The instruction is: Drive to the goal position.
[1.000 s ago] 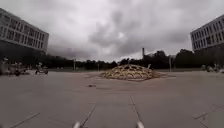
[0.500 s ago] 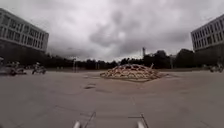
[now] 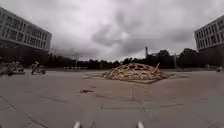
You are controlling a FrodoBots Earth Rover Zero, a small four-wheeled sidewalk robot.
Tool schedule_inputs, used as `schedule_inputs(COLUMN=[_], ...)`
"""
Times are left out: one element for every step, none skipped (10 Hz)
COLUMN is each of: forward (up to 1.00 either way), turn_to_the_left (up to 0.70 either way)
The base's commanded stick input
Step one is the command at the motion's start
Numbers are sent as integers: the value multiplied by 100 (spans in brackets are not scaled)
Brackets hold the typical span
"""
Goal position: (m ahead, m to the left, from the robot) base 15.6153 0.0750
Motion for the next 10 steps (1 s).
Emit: schedule_inputs(forward=[100, 100, 100, 100, 100, 100, 100, 100, 100, 100], turn_to_the_left=[40, 40, 40, 21, 0, 0, 0, 0, 0, 0])
